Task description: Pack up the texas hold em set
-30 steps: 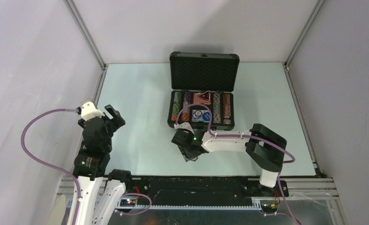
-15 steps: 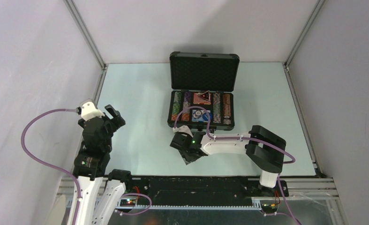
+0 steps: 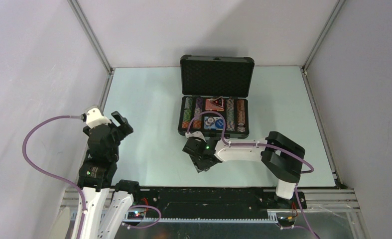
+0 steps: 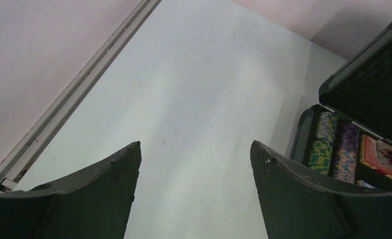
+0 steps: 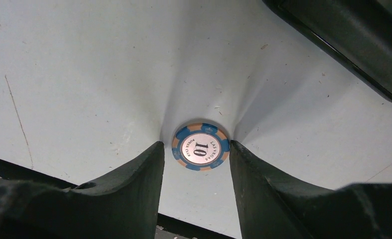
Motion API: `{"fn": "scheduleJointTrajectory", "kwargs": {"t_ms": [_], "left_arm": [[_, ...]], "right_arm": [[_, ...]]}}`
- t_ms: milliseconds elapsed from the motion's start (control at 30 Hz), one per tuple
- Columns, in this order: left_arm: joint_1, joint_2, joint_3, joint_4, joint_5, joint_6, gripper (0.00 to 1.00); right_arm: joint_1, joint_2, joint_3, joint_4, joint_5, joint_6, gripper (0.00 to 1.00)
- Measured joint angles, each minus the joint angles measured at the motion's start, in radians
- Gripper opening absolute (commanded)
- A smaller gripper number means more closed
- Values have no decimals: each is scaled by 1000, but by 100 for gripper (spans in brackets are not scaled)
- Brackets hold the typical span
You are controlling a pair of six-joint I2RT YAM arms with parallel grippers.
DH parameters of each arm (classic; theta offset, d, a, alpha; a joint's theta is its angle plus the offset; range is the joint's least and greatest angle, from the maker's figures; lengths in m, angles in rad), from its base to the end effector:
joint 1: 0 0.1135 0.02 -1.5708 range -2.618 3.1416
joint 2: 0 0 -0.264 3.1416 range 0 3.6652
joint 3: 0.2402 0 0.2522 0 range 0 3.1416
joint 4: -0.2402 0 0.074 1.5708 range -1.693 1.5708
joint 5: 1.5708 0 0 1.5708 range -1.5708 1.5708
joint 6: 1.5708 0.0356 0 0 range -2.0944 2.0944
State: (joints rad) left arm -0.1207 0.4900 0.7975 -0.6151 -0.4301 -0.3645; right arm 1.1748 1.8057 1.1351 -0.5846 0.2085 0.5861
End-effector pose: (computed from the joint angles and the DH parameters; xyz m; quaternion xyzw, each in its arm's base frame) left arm 0.1048 0.0022 0.3369 -0.2209 0.7673 0.0286 0.6013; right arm 0.1397 0.3149 0.1616 -0.2693 0.9447 0.0551 0.1788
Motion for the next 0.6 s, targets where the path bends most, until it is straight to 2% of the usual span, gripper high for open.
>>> {"fn": "scheduleJointTrajectory", "kwargs": {"t_ms": [300, 600], "left_arm": [[0, 0, 0, 0, 0, 0, 86], [0, 1, 0, 0, 0, 0, 86]], "right_arm": [[-1, -5, -8, 15, 1, -8, 46], [-10, -19, -23, 22, 2, -17, 45]]}}
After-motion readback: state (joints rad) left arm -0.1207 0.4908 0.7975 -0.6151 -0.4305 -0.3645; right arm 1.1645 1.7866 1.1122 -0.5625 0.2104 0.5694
